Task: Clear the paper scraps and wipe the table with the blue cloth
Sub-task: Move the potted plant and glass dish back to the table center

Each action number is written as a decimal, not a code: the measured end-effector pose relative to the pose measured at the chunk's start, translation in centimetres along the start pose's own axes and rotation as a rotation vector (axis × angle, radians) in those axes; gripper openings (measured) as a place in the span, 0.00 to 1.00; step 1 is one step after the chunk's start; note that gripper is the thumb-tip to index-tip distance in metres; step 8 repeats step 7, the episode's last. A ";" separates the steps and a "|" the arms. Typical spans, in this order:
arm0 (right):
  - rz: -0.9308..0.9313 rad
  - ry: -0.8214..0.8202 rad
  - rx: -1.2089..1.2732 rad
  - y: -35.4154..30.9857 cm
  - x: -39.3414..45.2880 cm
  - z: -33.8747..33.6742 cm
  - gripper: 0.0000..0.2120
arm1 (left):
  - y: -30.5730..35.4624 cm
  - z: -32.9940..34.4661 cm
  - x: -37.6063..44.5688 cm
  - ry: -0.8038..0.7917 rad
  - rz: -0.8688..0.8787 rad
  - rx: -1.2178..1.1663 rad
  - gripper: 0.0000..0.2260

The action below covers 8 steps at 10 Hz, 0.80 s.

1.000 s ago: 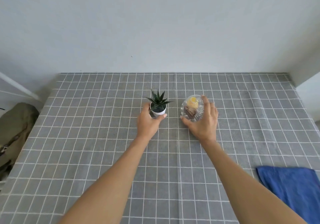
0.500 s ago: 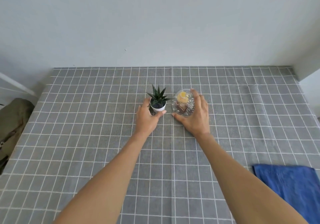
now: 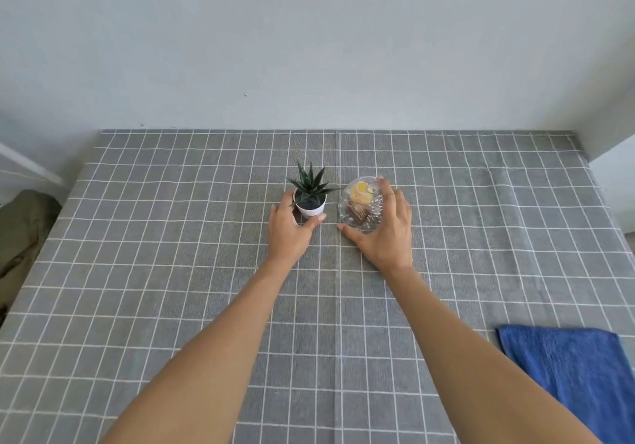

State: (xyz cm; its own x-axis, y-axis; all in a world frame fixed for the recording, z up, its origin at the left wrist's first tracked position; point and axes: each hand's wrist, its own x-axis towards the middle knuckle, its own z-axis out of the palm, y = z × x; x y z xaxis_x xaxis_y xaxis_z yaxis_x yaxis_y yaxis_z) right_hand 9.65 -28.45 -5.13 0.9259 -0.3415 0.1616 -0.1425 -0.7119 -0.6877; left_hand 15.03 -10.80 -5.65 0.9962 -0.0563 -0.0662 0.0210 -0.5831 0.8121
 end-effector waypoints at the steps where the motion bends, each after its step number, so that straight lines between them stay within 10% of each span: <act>1: -0.004 -0.006 -0.003 -0.1 0.0 -0.1 0.48 | 0.1 0.0 0.0 -0.012 -0.004 -0.002 0.31; 8: 0.104 -0.201 -0.004 -1.7 -0.8 -3.3 0.57 | 1.5 -3.1 -3.9 -0.066 -0.029 0.021 0.33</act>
